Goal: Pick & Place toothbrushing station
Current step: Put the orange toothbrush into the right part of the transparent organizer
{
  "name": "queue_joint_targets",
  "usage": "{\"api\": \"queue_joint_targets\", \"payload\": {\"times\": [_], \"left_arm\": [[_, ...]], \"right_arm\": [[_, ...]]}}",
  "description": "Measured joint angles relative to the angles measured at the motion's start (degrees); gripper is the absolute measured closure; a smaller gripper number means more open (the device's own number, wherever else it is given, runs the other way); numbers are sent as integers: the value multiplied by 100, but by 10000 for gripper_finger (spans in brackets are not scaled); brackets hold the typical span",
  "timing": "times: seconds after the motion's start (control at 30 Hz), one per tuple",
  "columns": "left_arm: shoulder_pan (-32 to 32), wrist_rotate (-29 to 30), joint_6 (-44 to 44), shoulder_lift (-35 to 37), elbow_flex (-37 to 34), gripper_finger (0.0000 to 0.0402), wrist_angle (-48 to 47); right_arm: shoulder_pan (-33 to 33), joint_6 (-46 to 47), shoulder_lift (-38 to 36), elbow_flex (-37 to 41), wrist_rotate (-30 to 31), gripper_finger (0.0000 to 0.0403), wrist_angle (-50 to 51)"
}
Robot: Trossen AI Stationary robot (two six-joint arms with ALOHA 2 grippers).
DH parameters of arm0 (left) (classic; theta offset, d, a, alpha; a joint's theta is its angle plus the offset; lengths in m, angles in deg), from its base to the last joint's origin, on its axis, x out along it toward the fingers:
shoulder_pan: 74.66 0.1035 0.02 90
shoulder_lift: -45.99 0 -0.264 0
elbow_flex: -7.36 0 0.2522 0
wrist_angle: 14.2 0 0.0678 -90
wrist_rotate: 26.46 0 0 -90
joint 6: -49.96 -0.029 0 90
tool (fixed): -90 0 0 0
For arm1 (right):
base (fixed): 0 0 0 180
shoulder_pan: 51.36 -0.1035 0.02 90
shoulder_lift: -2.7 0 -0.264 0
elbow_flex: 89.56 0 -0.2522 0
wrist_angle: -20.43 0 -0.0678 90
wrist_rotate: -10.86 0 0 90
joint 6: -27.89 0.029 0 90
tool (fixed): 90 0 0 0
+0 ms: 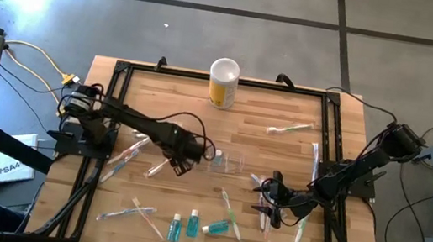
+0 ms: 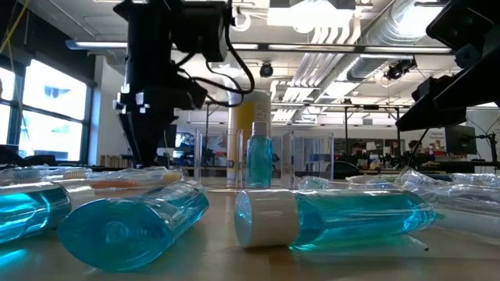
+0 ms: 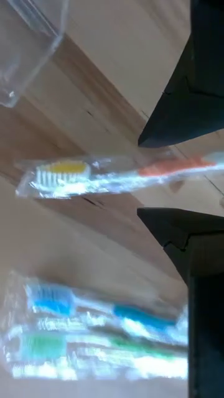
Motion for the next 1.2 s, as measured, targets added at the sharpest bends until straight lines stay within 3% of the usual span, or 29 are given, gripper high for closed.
{"api": "queue_joint_targets", "payload": {"times": [0.57, 0.7, 0.9, 1.07, 1.2], "left_arm": [[155, -181, 272, -7, -1082, 245, 1599], [77, -83, 512, -13, -1149, 283, 1596], [-123, 66, 562, -31, -1112, 386, 1612], [-341, 302, 780, -43, -992, 391, 1449], [-528, 435, 923, -73, -624, 395, 326]], "right_arm": [[-103, 31, 0, 2, 10, 126, 2], [-103, 30, 0, 2, 9, 126, -2], [-103, 29, 0, 2, 9, 126, 3], [-103, 30, 0, 2, 10, 126, 2], [-103, 30, 0, 2, 10, 126, 2]]}}
